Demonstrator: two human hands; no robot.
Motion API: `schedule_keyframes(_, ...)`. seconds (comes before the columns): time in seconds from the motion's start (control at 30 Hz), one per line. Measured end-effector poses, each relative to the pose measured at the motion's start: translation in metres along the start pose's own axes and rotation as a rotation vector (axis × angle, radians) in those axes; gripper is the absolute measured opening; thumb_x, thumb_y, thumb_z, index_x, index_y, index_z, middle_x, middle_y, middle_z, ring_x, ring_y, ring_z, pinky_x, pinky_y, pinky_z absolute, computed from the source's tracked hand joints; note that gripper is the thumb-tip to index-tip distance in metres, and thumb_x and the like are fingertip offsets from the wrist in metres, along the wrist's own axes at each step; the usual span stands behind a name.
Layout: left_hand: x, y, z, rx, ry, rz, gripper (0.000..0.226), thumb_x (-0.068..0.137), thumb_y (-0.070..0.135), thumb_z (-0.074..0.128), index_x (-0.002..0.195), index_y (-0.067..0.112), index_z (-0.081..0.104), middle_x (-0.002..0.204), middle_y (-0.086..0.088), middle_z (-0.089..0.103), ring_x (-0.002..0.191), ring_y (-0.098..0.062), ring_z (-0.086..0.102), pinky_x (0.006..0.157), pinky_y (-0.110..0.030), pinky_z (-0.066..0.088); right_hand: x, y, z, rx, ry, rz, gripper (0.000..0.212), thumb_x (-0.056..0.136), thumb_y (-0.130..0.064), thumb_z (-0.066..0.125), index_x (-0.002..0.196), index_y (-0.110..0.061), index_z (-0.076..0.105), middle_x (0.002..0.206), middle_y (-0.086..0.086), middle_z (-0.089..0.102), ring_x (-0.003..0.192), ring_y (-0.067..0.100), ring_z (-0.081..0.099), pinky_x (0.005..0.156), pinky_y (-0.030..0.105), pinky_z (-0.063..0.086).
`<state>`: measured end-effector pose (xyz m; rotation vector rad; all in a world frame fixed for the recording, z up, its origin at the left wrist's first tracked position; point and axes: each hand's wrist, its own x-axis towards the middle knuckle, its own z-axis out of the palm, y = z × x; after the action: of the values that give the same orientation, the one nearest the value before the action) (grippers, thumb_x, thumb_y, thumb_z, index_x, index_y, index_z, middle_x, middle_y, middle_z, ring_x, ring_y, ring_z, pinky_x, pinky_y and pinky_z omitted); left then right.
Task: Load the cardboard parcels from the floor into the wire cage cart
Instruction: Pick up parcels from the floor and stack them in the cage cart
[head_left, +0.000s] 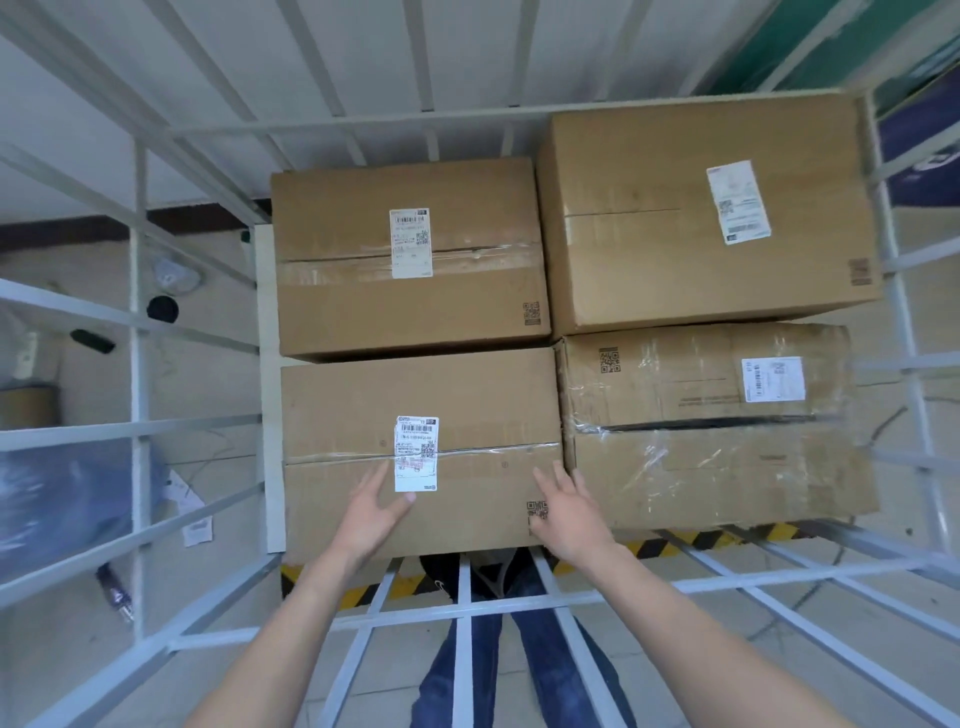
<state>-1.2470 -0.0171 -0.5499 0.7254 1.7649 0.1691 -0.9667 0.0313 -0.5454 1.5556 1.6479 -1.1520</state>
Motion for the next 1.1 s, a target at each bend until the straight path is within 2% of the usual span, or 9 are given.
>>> schedule_keyframes(0.13, 0.008, 0.010, 0.023, 0.313, 0.049, 0.109, 0.090, 0.092, 0.053, 0.063, 0.160, 0.031, 0.008, 0.168, -0.001, 0.006, 0.154, -0.024, -0.005, 0.123, -0.050, 0.009, 0.009, 0.002, 0.006, -0.135, 0.005, -0.092, 0.084, 0.099, -0.027, 0.052, 0.161, -0.028, -0.004, 0.168, 0.008, -0.014, 0.154, 0.034, -0.011, 0.124, 0.046, 0.008)
schedule_keyframes(0.3, 0.053, -0.039, 0.050, 0.695, -0.018, 0.041, 0.106, 0.088, 0.059, 0.062, 0.155, 0.037, -0.017, 0.166, -0.004, -0.018, 0.150, -0.030, -0.023, 0.117, -0.065, 0.005, 0.060, 0.006, 0.050, -0.315, -0.049, -0.162, 0.096, 0.098, -0.031, 0.059, 0.158, -0.030, -0.016, 0.164, 0.012, -0.026, 0.150, 0.040, -0.020, 0.123, 0.054, 0.002)
schedule_keyframes(0.43, 0.092, -0.085, 0.060, 0.838, -0.078, -0.077, 0.129, 0.077, 0.060, 0.073, 0.148, 0.034, -0.033, 0.155, -0.010, -0.041, 0.144, -0.035, -0.035, 0.113, -0.072, 0.009, 0.101, 0.011, 0.086, -0.470, -0.095, -0.196, 0.115, 0.091, -0.036, 0.070, 0.152, -0.030, -0.028, 0.152, 0.017, -0.044, 0.139, 0.048, -0.036, 0.115, 0.071, -0.001)
schedule_keyframes(0.57, 0.115, -0.115, 0.065, 0.892, -0.056, -0.061, 0.145, 0.069, 0.064, 0.076, 0.134, 0.031, -0.049, 0.137, -0.009, -0.060, 0.135, -0.038, -0.047, 0.110, -0.075, 0.008, 0.124, 0.016, 0.112, -0.534, -0.075, -0.158, 0.133, 0.083, -0.047, 0.075, 0.138, -0.027, -0.045, 0.140, 0.017, -0.058, 0.130, 0.050, -0.047, 0.105, 0.080, -0.010)
schedule_keyframes(0.73, 0.127, -0.110, 0.057, 0.908, -0.031, -0.045, 0.137, 0.074, 0.066, 0.071, 0.137, 0.033, -0.046, 0.142, -0.008, -0.056, 0.134, -0.036, -0.048, 0.110, -0.074, 0.009, 0.135, 0.013, 0.113, -0.509, -0.025, -0.116, 0.133, 0.081, -0.039, 0.077, 0.145, -0.031, -0.040, 0.137, 0.014, -0.062, 0.128, 0.048, -0.051, 0.104, 0.078, -0.012)
schedule_keyframes(0.87, 0.131, -0.086, 0.065, 0.788, -0.022, -0.080, 0.117, 0.088, 0.065, 0.057, 0.142, 0.029, -0.040, 0.144, -0.011, -0.051, 0.134, -0.036, -0.044, 0.115, -0.070, 0.009, 0.141, 0.016, 0.094, -0.562, -0.037, -0.133, 0.138, 0.079, -0.047, 0.077, 0.139, -0.030, -0.046, 0.142, 0.013, -0.058, 0.132, 0.048, -0.046, 0.108, 0.075, -0.011)
schedule_keyframes(0.93, 0.130, -0.079, 0.068, 0.774, -0.031, -0.102, 0.113, 0.090, 0.063, 0.055, 0.143, 0.027, -0.039, 0.145, -0.012, -0.049, 0.139, -0.038, -0.040, 0.117, -0.066, 0.009, 0.138, 0.019, 0.089, -0.550, -0.031, -0.137, 0.130, 0.085, -0.032, 0.074, 0.140, -0.026, -0.044, 0.151, 0.010, -0.050, 0.132, 0.044, -0.046, 0.113, 0.069, -0.006)
schedule_keyframes(1.0, 0.124, -0.076, 0.063, 0.759, -0.035, -0.107, 0.105, 0.093, 0.060, 0.054, 0.152, 0.030, -0.028, 0.154, -0.011, -0.042, 0.145, -0.037, -0.032, 0.118, -0.062, 0.012, 0.131, 0.022, 0.081, -0.491, -0.034, -0.118, 0.116, 0.090, -0.019, 0.066, 0.149, -0.025, -0.033, 0.160, 0.011, -0.037, 0.137, 0.043, -0.041, 0.119, 0.062, 0.000)
schedule_keyframes(1.1, 0.107, -0.056, 0.048, 0.703, -0.031, -0.096, 0.089, 0.097, 0.055, 0.049, 0.158, 0.033, -0.012, 0.164, -0.006, -0.025, 0.151, -0.031, -0.020, 0.119, -0.059, 0.019, 0.110, 0.021, 0.049, -0.400, -0.047, -0.073, 0.098, 0.098, -0.034, 0.057, 0.156, -0.024, -0.022, 0.164, 0.010, -0.027, 0.149, 0.041, -0.024, 0.122, 0.055, 0.007)
